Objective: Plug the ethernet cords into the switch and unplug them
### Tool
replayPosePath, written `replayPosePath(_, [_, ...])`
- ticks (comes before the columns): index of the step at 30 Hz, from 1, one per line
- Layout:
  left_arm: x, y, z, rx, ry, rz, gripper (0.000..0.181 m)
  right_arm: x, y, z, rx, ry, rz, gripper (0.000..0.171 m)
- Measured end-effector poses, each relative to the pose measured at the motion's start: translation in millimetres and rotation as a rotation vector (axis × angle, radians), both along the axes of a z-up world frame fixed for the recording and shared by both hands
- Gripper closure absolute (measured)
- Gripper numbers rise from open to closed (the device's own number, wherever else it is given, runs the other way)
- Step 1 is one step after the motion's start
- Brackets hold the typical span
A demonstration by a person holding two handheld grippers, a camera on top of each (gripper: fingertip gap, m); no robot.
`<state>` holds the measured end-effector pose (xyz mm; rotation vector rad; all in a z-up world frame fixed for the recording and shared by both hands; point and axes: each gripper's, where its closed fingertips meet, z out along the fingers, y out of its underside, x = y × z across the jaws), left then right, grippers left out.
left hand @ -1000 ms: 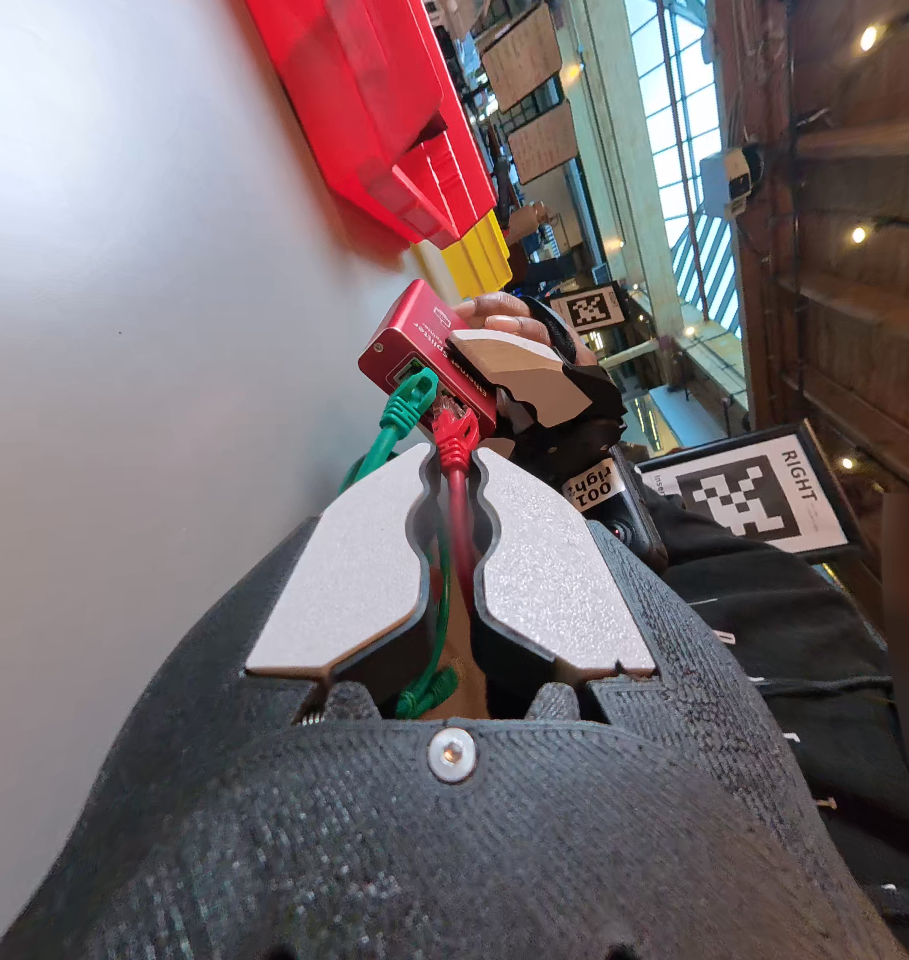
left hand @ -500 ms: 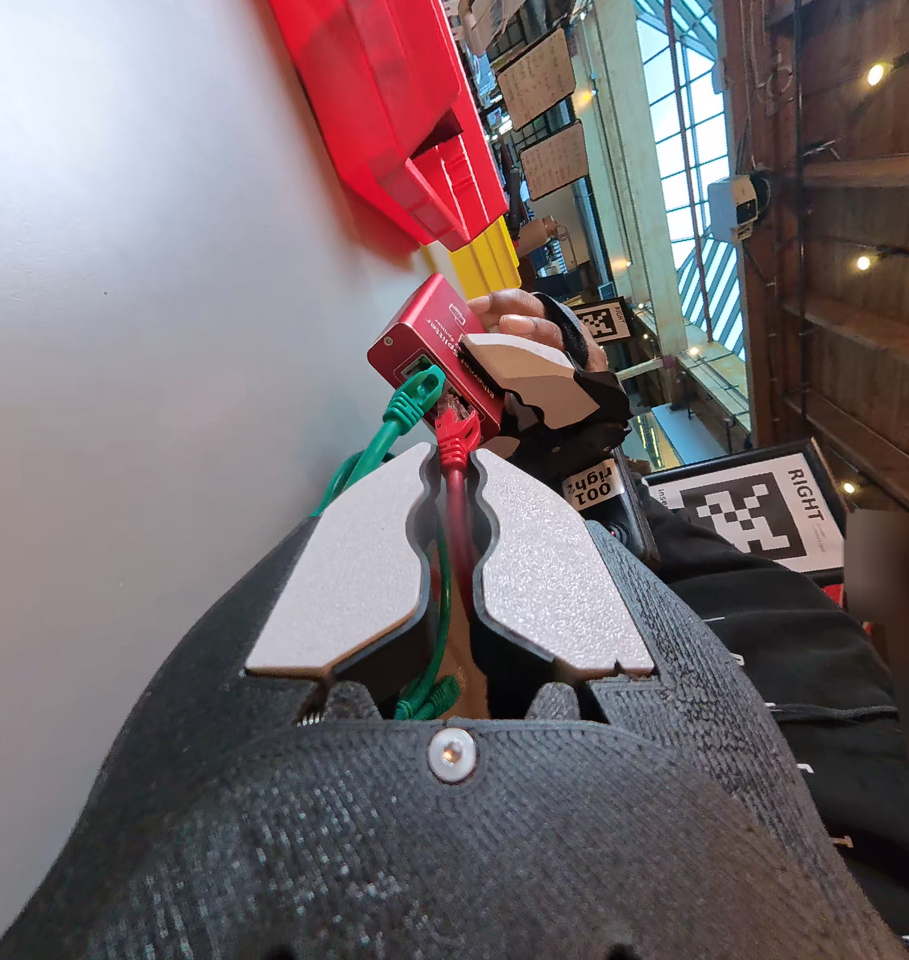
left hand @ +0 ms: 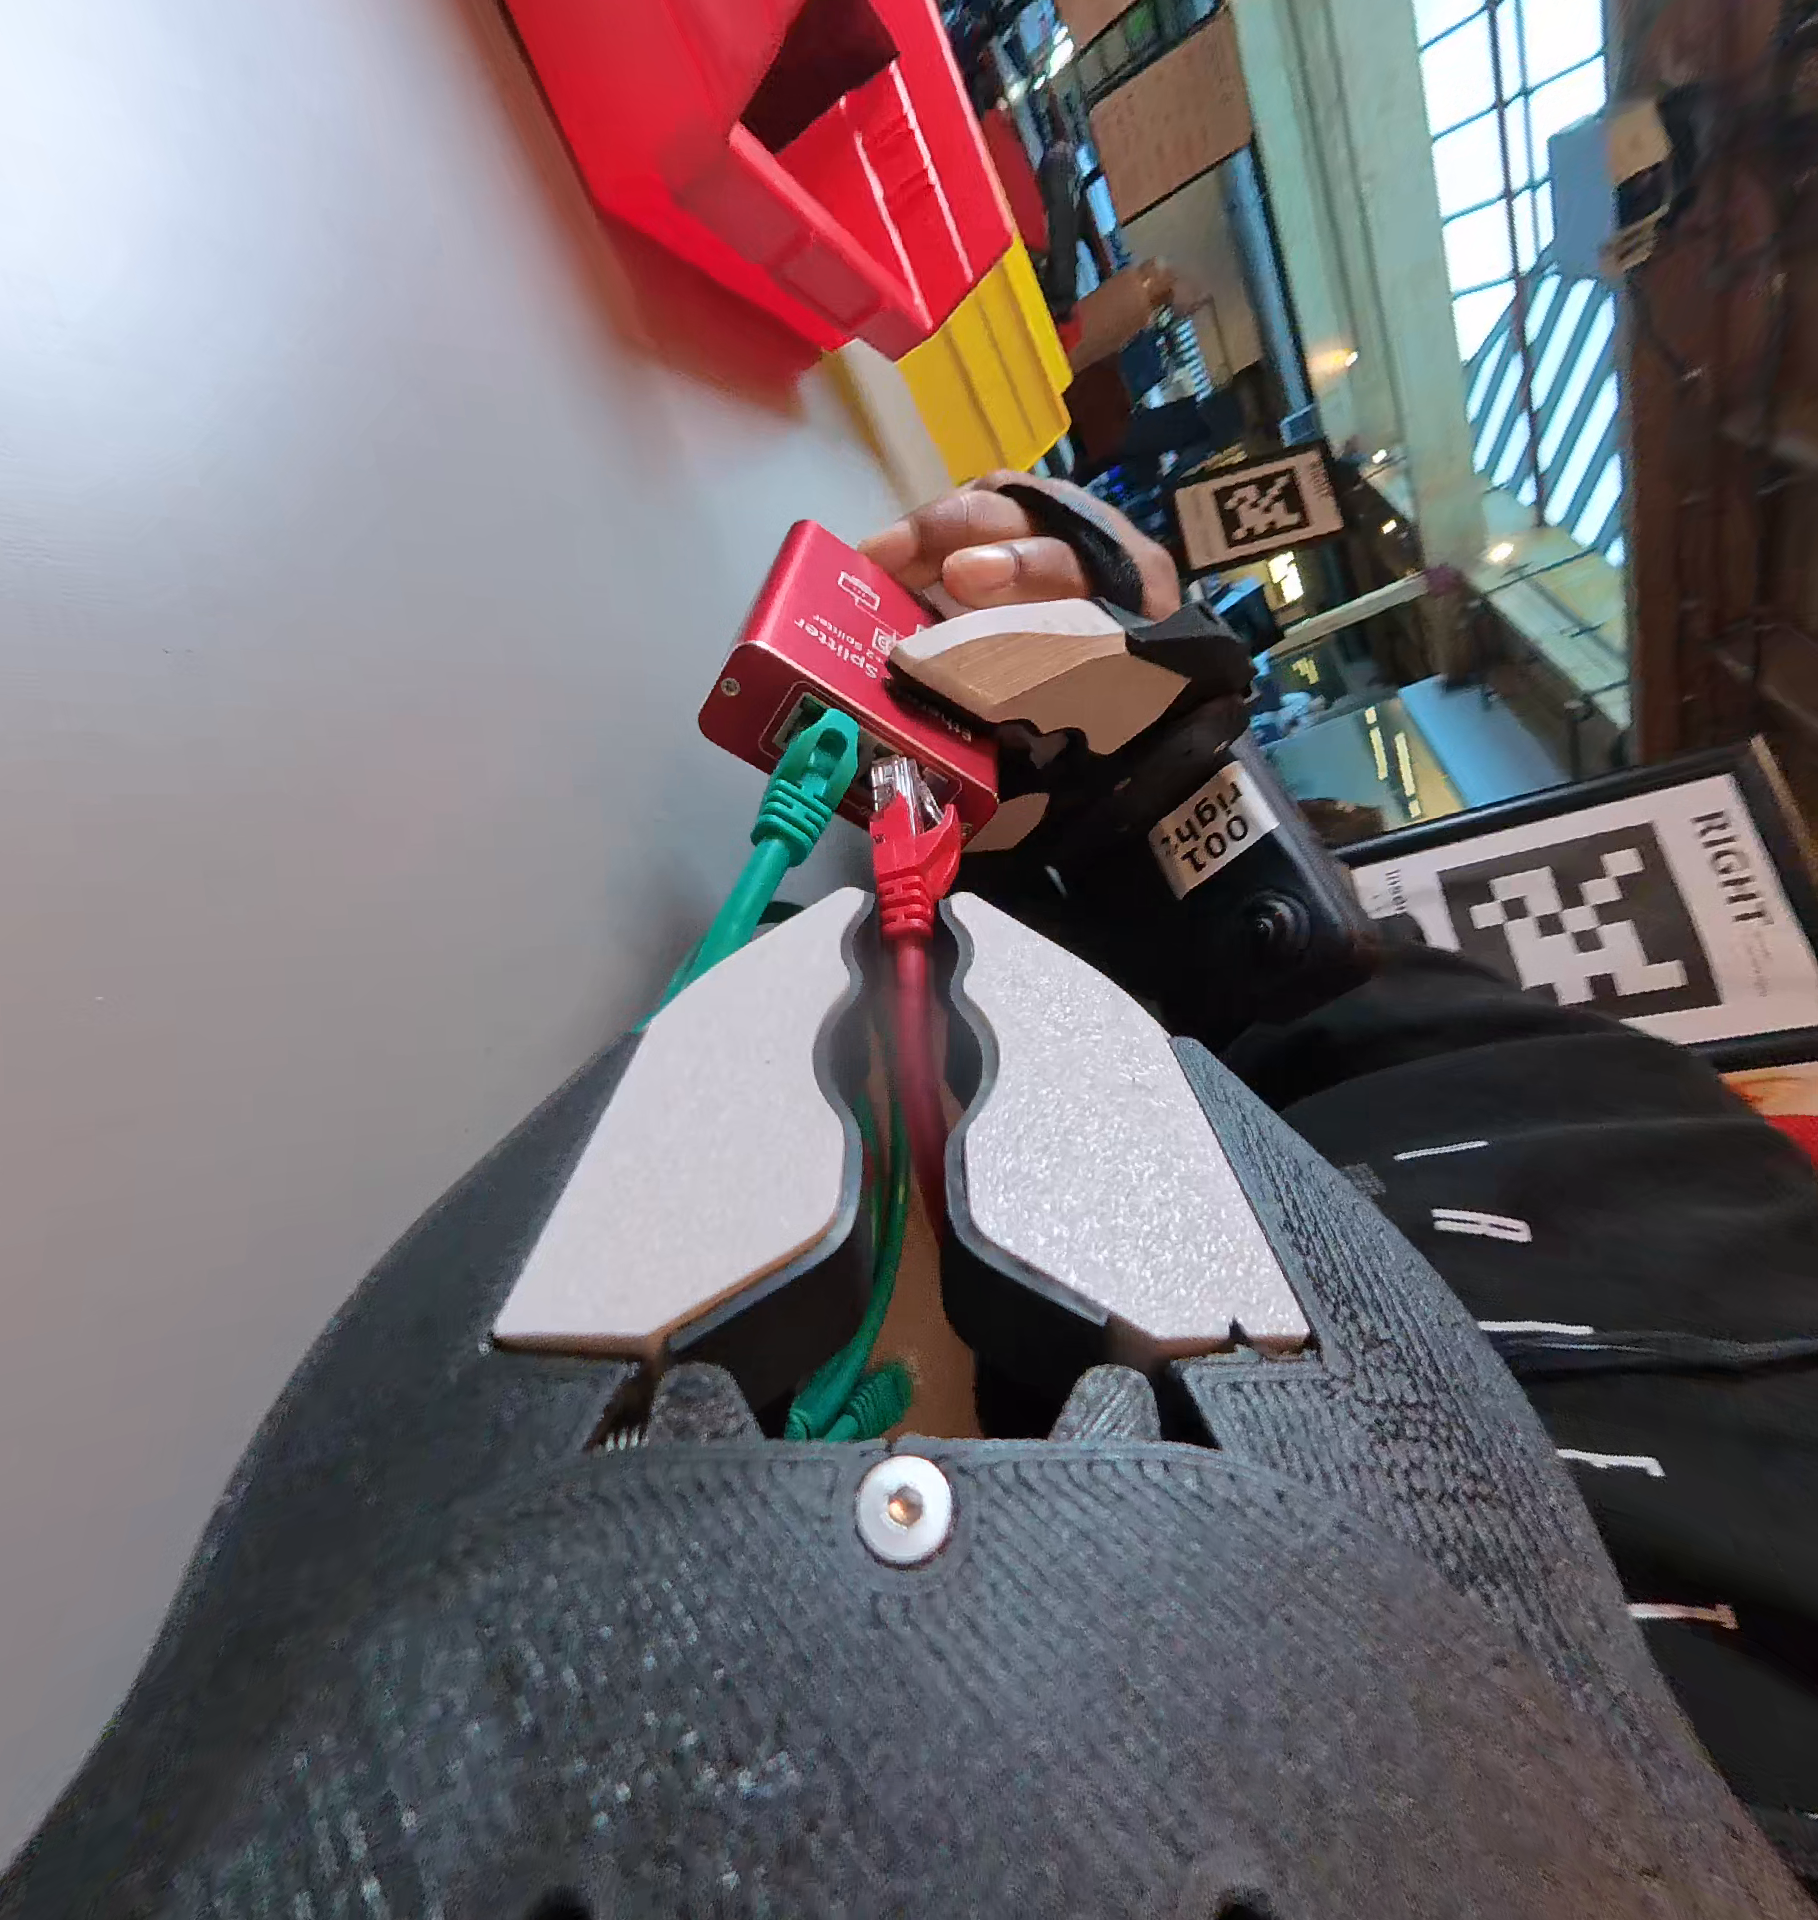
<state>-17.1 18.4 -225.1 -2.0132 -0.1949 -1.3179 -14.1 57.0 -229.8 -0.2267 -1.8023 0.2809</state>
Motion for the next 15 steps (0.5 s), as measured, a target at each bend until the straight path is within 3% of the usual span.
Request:
replayPosePath(10, [4, -7, -9, 0.024, 0.183, -0.036, 0.172, -3, -1, -9, -0.013, -0.018, -0.002, 0.144])
replayPosePath(15, [2, -8, -17, 0.066, 0.467, -0.043, 0.171, -6, 3, -16, 0.005, -0.034, -0.017, 0.145])
